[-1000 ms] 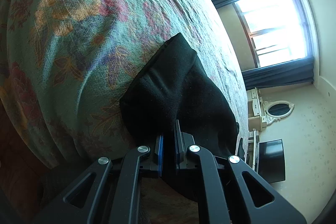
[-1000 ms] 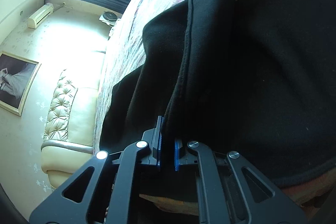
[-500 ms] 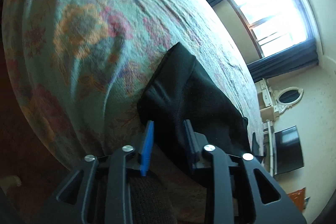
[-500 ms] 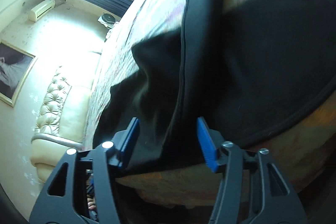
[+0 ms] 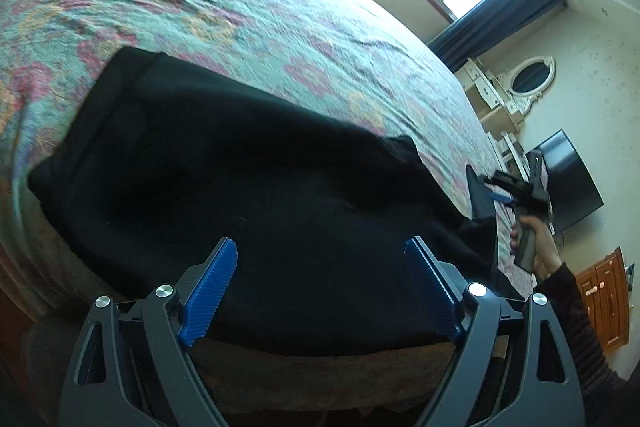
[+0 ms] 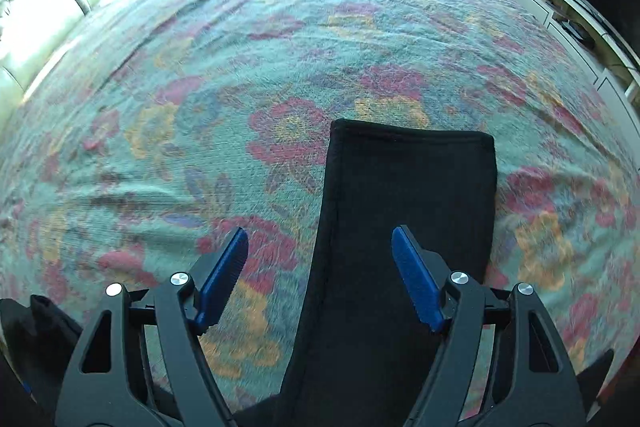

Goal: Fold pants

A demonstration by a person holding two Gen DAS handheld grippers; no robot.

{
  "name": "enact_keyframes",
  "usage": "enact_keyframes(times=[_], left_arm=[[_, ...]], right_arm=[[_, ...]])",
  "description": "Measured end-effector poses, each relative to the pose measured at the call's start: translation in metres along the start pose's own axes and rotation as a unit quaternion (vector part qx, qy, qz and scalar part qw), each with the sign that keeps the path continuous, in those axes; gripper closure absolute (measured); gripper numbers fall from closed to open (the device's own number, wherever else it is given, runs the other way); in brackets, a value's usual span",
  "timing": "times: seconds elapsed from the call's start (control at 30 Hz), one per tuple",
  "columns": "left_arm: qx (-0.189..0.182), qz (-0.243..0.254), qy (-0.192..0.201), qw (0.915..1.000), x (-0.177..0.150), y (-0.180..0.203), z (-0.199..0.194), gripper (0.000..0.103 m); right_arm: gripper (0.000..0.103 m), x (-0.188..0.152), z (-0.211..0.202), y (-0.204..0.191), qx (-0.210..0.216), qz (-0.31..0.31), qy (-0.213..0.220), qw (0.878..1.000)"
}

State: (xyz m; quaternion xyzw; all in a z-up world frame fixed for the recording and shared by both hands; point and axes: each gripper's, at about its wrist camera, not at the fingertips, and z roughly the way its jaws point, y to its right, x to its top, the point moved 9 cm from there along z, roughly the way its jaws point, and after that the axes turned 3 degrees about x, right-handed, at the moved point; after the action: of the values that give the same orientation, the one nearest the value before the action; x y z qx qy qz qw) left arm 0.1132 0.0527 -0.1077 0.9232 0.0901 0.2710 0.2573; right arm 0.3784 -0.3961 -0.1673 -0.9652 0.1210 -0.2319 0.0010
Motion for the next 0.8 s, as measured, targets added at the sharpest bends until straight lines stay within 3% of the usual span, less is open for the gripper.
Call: enact_keyframes(times=[0.07, 0.13, 0.2, 0.3, 0.33, 0.43, 0.57, 0.8], left_arm=[[0.003, 0.013, -0.018, 0.9997, -0.013, 0.014, 0.014, 0.016], [0.036, 0.043, -0.005, 0.9984, -0.017, 0.024, 0.020, 0.014], [0.044, 0.072, -0.004, 0.9964, -0.019, 0.031, 0.023, 0.014], [0.037, 0.073, -0.009, 0.9966, -0.018, 0.034, 0.023, 0.014], [0.036, 0.069, -0.011, 0.9969, -0.015, 0.031, 0.025, 0.014], [0.032, 0.054, -0.015, 0.9979, -0.014, 0.031, 0.026, 0.014], [-0.010, 0.047, -0.039, 0.9981, -0.021, 0.051, 0.028, 0.014], [-0.063, 0.086, -0.081, 0.9910, -0.052, 0.115, 0.045, 0.014]], right_arm=[[0.029, -0.001, 0.015, -0.004, -0.010, -0.015, -0.028, 0.999], [0.035, -0.001, 0.028, -0.004, -0.027, -0.030, -0.048, 0.998], [0.060, -0.001, 0.032, 0.009, -0.030, -0.012, -0.045, 0.998], [0.092, -0.001, 0.024, 0.028, -0.016, 0.012, -0.034, 0.999], [0.094, -0.001, 0.019, 0.034, -0.009, 0.021, -0.027, 0.999], [0.095, -0.004, -0.017, 0.052, 0.031, 0.054, 0.017, 0.998], [0.096, -0.019, -0.083, 0.087, 0.087, 0.094, 0.088, 0.988], [0.096, -0.081, -0.200, 0.174, 0.120, 0.153, 0.192, 0.962]])
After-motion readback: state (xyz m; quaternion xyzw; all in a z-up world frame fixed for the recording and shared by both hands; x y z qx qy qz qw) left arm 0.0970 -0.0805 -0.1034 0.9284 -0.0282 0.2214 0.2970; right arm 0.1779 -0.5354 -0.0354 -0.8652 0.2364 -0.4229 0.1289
